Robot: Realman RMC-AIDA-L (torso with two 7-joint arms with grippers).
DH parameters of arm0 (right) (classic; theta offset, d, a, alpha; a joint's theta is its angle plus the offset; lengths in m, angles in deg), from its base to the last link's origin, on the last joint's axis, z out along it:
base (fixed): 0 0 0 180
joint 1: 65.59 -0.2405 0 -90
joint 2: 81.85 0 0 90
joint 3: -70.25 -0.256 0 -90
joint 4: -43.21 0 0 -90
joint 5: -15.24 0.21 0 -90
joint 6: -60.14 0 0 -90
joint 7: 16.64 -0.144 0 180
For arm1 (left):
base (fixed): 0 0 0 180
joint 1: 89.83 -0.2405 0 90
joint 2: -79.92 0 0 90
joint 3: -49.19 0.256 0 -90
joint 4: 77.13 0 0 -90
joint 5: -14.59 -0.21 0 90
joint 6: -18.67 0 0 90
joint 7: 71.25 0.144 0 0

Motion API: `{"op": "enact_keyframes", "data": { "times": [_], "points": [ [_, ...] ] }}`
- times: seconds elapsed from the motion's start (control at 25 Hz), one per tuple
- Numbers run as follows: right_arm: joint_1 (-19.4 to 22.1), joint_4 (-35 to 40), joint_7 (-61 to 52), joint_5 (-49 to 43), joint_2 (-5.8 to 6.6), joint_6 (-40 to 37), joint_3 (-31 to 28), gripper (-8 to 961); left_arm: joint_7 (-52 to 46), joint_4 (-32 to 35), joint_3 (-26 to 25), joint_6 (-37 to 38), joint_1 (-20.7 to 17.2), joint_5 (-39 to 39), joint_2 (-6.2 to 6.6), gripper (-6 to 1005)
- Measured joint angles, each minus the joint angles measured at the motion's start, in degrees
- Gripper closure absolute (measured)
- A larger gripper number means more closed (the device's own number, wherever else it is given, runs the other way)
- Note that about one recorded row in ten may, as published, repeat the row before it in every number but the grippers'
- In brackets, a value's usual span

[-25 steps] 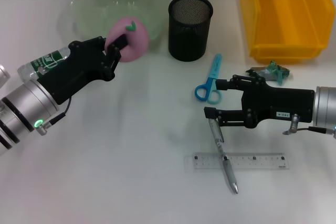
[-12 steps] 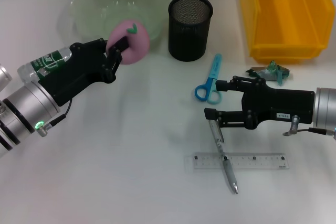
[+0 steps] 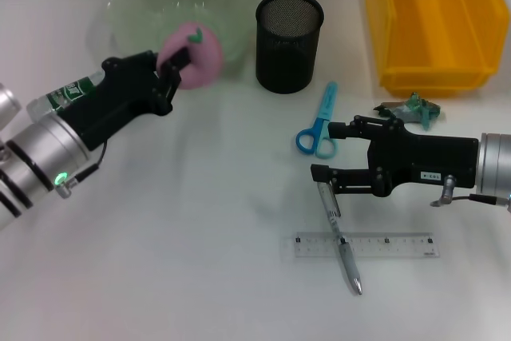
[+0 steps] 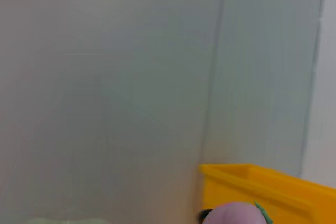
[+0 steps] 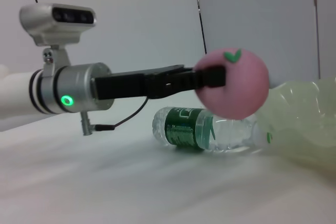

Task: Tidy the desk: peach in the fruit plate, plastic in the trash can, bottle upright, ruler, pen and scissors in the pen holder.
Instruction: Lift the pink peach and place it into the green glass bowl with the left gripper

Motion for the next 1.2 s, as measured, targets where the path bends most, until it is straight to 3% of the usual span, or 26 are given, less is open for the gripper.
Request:
{"op": "enact_keyframes", "data": {
  "times": [0.32,0.36,0.64,0.72,0.88,1.2],
  "points": [
    [-0.3,0.0,0.0,0.0,0.00,0.0,0.0,189,0.9,-1.5,0.0,-8.8,3.4,7.6,-0.03,924],
    [-0.3,0.0,0.0,0.0,0.00,-0.1,0.0,189,1.5,-1.4,0.0,-13.1,4.9,9.2,-0.04,924],
    [-0.5,-0.1,0.1,0.0,0.00,-0.2,0.0,191,1.6,-1.1,0.0,-19.8,10.3,9.6,-0.05,922],
    [-0.6,-0.1,0.1,0.0,0.00,-0.3,0.0,192,1.6,-1.1,0.0,-19.8,10.3,9.6,-0.05,921],
    [-0.7,-0.2,0.1,0.0,0.00,-0.3,0.0,193,1.6,-1.5,0.0,-27.0,14.5,9.7,-0.05,920],
    [-0.9,-0.2,0.1,0.0,-0.05,-0.3,0.0,196,1.6,-1.1,0.0,-32.5,16.5,9.8,-0.05,918]
  ]
}}
